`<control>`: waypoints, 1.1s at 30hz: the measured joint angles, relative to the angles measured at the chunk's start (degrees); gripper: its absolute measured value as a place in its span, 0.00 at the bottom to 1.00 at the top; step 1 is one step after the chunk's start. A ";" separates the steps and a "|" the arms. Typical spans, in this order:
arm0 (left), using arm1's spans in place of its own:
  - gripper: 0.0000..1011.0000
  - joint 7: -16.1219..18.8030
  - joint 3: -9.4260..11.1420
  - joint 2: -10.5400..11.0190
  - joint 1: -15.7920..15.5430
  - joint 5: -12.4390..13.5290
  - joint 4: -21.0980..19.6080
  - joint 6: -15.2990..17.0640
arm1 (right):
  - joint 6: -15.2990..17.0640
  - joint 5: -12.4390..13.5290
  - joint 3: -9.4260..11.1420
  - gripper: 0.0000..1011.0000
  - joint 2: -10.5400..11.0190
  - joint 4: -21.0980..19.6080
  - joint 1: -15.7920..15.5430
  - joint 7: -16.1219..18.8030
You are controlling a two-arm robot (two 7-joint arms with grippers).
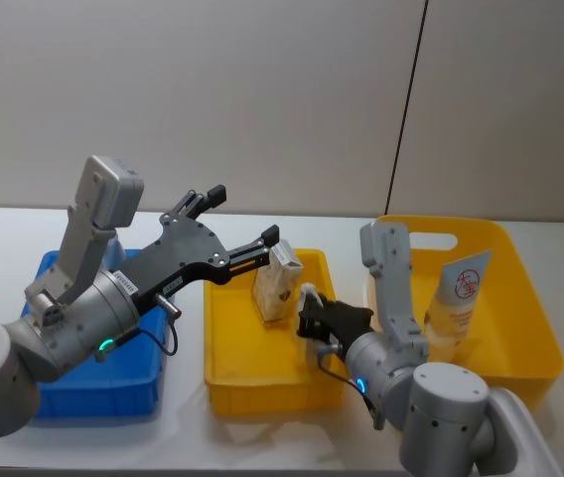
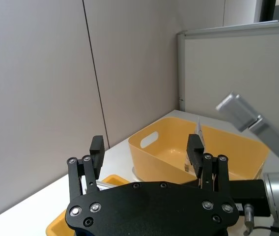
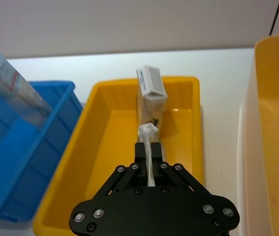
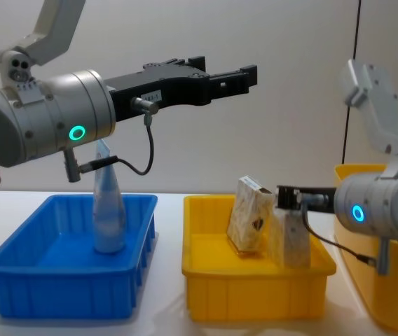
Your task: Bimanual collaborative sorting of washing and personal care products
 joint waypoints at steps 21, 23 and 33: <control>0.99 0.00 0.00 0.00 0.00 0.00 0.00 0.00 | -10.96 2.58 0.89 0.03 1.01 -3.04 1.12 3.59; 0.99 0.00 0.00 0.00 0.00 0.00 0.00 0.00 | -11.54 2.13 0.91 0.03 1.27 -3.55 1.22 2.88; 0.99 0.00 0.00 0.00 0.00 0.00 0.00 0.00 | -11.44 -0.63 1.39 0.03 2.19 -5.72 1.49 -1.60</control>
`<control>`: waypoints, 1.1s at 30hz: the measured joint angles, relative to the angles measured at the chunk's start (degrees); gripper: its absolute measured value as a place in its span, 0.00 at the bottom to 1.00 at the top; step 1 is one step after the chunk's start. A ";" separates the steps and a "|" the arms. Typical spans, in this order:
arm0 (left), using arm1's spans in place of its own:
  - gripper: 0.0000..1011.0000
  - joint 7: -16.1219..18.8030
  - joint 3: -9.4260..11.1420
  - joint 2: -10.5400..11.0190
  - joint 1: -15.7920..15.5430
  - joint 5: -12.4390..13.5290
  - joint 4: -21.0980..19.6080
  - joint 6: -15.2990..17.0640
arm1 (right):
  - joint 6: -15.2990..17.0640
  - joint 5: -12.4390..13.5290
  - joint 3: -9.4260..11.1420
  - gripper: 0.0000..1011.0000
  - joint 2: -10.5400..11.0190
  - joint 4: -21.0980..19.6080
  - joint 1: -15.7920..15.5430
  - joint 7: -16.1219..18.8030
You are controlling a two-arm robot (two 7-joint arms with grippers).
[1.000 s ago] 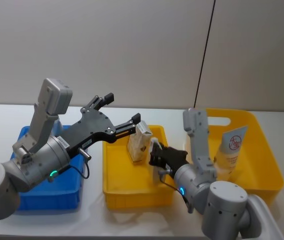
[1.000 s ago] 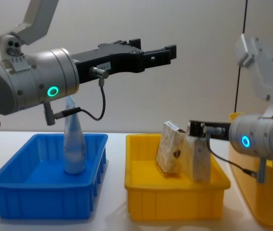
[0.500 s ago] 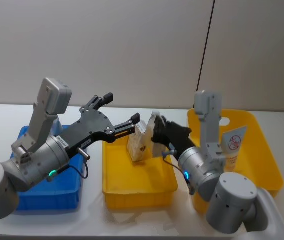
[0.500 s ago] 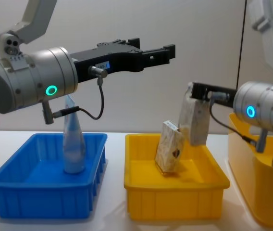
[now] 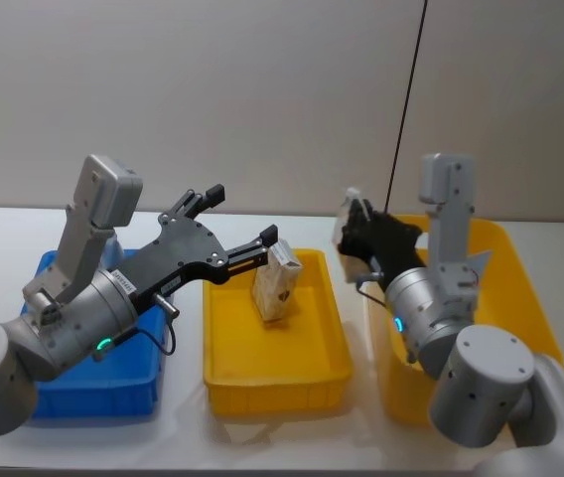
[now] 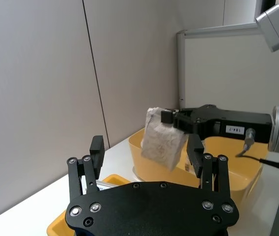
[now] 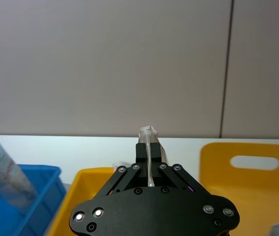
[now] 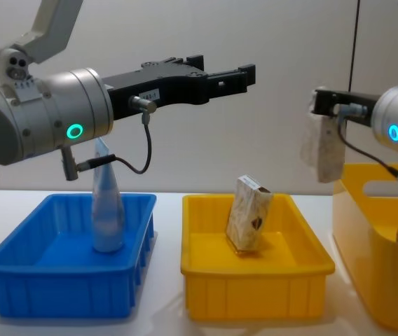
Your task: Bimanual collaborative sorting of washing and personal care products
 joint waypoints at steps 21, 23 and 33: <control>0.99 0.00 0.00 0.00 0.00 0.00 0.00 0.00 | 8.02 -4.90 3.77 0.06 1.35 -1.77 -0.54 -7.77; 0.99 0.00 0.00 0.00 0.00 0.00 0.00 0.00 | 8.47 -4.95 4.04 0.13 1.38 -1.78 -0.64 -7.84; 0.99 0.00 0.00 0.00 0.00 0.00 0.00 0.00 | 10.20 -4.80 4.95 0.46 1.80 -1.88 -1.22 -6.71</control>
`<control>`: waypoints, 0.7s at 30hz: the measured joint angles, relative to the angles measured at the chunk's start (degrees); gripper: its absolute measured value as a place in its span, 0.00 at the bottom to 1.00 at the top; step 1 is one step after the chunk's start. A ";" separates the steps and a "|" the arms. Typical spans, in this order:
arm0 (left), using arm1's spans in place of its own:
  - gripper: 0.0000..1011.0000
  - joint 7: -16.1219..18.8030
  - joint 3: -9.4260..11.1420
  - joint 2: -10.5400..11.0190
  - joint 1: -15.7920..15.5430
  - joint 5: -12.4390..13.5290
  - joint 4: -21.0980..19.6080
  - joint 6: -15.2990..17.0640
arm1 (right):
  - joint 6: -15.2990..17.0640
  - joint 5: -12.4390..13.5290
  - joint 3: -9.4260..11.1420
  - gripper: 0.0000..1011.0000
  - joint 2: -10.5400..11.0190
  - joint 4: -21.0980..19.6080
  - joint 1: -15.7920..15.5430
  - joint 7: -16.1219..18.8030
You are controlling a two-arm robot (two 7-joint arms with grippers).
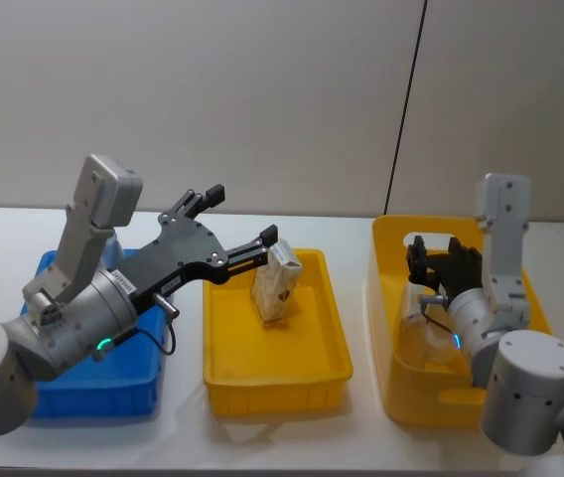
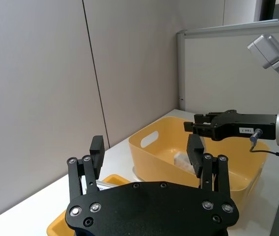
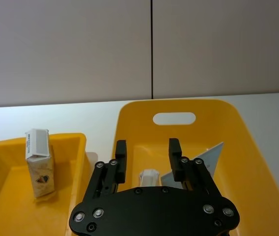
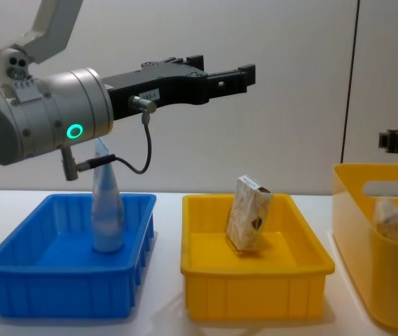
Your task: Bimanual collaborative sorting of washing and personal care products
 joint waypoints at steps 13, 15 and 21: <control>0.99 0.00 0.00 0.00 0.00 0.00 0.00 0.00 | -2.24 1.10 -0.14 0.86 1.44 -2.35 -1.83 4.49; 0.99 0.00 0.00 0.00 0.00 0.00 0.00 0.00 | -3.16 1.60 -0.14 0.92 1.79 -2.98 -2.36 5.55; 0.99 0.00 0.00 0.00 0.00 0.00 0.00 0.00 | -4.97 2.67 -0.11 0.99 2.54 -4.56 -3.50 7.58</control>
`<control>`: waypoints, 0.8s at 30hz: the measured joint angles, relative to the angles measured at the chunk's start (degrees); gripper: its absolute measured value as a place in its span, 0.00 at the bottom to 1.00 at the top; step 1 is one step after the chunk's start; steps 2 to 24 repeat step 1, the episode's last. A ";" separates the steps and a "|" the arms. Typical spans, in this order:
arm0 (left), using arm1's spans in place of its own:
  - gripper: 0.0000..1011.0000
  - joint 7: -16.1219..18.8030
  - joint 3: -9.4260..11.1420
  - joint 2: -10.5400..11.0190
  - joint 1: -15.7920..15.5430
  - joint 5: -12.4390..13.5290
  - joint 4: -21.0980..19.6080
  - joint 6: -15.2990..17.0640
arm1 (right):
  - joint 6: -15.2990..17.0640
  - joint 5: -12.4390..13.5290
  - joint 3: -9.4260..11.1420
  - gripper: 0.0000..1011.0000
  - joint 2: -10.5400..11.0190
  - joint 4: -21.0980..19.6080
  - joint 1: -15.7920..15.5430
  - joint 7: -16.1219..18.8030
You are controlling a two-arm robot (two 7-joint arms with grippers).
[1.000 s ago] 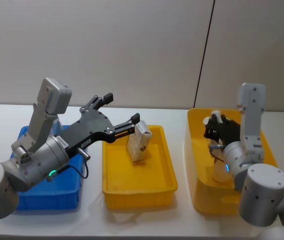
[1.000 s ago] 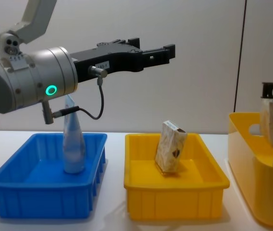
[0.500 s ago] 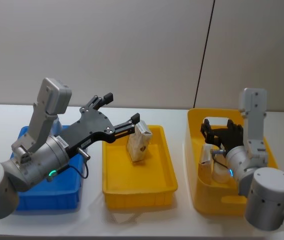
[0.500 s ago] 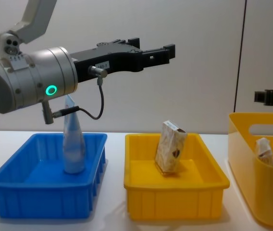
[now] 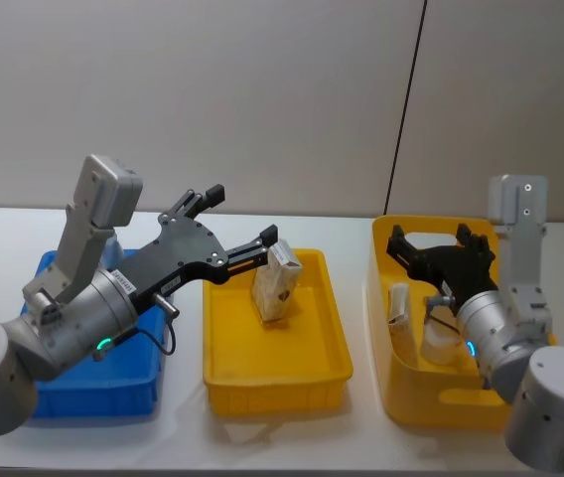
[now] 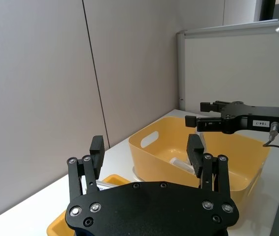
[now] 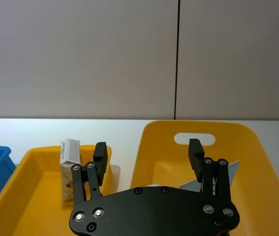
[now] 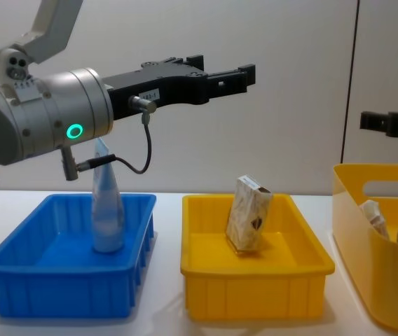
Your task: Bimanual collaborative sorting of washing and personal care products
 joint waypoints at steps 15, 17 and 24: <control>0.99 0.00 0.00 0.00 0.00 0.00 0.00 0.00 | -0.12 0.08 0.00 0.99 0.06 -0.12 -0.10 0.14; 0.99 0.00 0.00 0.00 0.00 0.00 0.00 0.00 | -0.12 0.08 0.00 0.99 0.06 -0.12 -0.10 0.14; 0.99 0.00 0.00 0.00 0.00 0.00 0.00 0.00 | -0.12 0.08 0.00 0.99 0.06 -0.12 -0.10 0.14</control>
